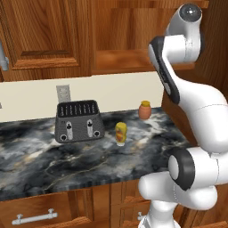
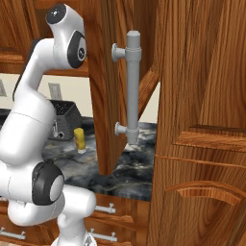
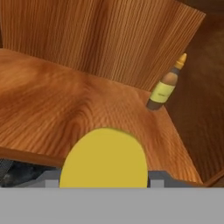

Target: Pick the mustard and mustard from the counter and place them in the cabinet.

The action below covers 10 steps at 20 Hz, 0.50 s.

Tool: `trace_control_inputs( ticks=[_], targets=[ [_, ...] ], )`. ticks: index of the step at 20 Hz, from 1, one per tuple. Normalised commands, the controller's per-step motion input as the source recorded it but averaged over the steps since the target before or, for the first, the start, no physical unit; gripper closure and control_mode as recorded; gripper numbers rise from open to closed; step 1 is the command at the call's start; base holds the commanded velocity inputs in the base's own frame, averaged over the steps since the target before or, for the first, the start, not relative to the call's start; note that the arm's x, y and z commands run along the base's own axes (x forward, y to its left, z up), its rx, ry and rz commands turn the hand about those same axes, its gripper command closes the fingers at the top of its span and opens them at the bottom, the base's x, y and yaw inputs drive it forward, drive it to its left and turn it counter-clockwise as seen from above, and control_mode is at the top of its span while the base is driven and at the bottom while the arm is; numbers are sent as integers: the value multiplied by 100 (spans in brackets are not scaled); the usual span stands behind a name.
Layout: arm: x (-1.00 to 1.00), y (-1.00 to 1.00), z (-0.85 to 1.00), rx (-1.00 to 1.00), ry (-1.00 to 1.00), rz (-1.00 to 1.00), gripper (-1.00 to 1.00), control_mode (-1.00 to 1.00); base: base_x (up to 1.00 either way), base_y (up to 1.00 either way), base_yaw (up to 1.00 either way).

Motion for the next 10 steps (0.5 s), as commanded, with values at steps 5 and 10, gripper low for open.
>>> trace_control_inputs(
  ticks=[5, 10],
  targets=[
    [8, -18, 0, 2, 0, 0, 100, -100, 0, 0, 0],
    [14, -17, 0, 0, 0, 0, 100, -100, 0, 0, 0]
  ],
)
